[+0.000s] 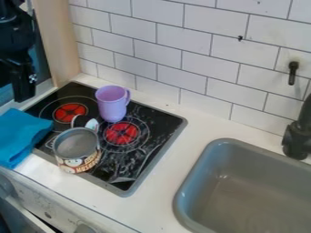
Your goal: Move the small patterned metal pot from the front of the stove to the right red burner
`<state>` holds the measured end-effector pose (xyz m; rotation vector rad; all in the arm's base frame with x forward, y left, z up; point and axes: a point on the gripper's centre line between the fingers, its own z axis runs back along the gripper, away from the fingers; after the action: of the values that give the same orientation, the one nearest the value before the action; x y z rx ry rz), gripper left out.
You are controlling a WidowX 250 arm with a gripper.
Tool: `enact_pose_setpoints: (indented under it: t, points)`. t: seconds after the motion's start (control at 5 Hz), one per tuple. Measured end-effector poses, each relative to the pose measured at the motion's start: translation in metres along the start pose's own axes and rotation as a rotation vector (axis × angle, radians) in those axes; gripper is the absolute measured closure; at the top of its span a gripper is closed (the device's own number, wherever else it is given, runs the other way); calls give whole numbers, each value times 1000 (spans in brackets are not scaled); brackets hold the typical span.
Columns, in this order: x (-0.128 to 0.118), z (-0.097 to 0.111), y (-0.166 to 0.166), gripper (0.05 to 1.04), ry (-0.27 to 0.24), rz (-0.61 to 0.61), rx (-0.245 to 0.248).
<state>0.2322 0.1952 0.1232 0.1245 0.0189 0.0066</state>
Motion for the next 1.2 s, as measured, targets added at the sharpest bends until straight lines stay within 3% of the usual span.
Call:
enact_pose_setpoints:
  t: [0.2, 0.4, 0.8, 1.2]
  points:
    - [-1, -7, -2, 83, 19, -2, -16]
    - [-4, -23, -8, 83, 61, -39, -57]
    - [0, -51, -33, 83, 167, -137, -80]
    - [4, -62, -43, 83, 198, -171, -53]
